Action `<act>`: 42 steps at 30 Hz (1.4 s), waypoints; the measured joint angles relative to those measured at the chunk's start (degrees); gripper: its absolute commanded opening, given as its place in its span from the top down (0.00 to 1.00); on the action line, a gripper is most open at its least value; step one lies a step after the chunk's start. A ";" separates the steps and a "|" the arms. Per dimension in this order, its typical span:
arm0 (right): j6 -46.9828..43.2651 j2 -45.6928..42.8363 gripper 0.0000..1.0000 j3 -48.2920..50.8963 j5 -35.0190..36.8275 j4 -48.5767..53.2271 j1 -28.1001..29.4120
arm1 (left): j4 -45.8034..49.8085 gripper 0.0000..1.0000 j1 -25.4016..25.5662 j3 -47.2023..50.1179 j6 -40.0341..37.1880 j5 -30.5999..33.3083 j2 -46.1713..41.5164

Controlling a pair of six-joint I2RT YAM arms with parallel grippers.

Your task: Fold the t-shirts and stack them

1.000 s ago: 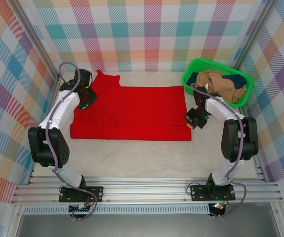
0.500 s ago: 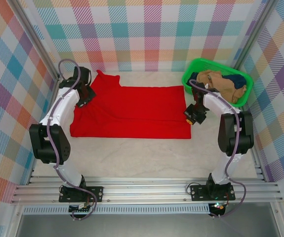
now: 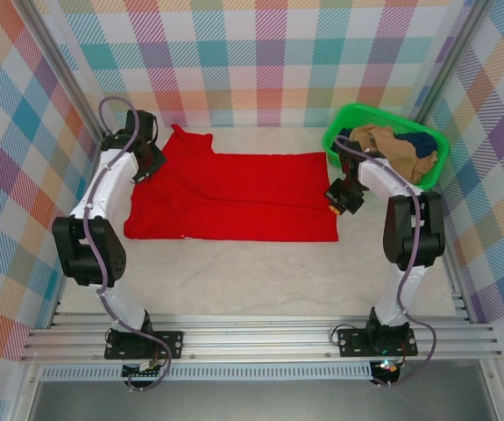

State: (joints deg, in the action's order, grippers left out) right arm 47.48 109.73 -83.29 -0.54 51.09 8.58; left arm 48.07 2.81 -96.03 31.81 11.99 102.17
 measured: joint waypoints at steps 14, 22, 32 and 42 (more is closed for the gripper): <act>-1.66 3.02 1.00 -1.64 -0.04 -1.95 0.00 | 2.86 1.00 -0.02 -2.54 -1.68 2.60 5.03; -2.14 4.72 1.00 -5.22 0.15 -1.57 0.00 | 2.84 1.00 -0.46 -3.80 -2.97 3.78 8.28; -2.16 8.02 1.00 -8.13 0.52 -0.35 0.02 | 3.48 1.00 -1.09 -7.85 -2.93 5.20 10.49; -2.67 9.46 1.00 -9.73 1.49 0.42 0.02 | 3.21 1.00 -1.57 -8.94 -2.99 2.12 12.41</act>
State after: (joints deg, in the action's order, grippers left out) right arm 44.82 119.20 -93.01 0.95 51.51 8.60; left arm 51.29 1.23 -104.97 28.82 14.11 114.59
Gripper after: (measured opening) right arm 0.045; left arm 0.049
